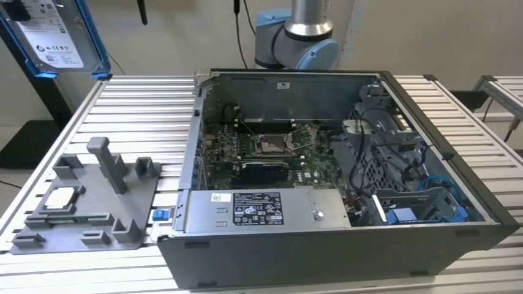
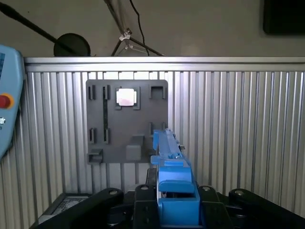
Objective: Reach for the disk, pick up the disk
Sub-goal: 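Pick up the disk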
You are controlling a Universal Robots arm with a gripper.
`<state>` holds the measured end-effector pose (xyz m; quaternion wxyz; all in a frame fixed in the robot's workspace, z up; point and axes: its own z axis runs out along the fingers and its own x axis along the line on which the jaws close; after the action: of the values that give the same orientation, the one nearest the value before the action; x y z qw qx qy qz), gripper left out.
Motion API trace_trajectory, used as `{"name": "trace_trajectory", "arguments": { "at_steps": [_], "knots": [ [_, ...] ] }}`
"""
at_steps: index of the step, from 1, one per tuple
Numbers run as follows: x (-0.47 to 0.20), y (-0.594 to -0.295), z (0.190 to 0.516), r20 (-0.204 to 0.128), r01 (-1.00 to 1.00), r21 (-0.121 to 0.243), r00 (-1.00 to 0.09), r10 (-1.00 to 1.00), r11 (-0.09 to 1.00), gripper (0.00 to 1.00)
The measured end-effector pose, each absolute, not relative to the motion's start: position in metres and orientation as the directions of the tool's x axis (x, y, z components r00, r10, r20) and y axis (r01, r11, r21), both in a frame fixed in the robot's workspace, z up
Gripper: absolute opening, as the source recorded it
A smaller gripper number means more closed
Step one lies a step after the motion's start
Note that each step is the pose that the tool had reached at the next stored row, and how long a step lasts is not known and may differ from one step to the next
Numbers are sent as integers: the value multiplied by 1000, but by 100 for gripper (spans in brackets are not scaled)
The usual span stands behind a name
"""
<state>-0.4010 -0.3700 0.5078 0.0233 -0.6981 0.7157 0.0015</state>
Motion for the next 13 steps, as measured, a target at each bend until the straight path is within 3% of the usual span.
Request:
{"name": "trace_trajectory", "arguments": {
  "at_steps": [13],
  "knots": [
    [-347,-370,508,-35,-999,-29,-24,-999,25,0]
  ]
}}
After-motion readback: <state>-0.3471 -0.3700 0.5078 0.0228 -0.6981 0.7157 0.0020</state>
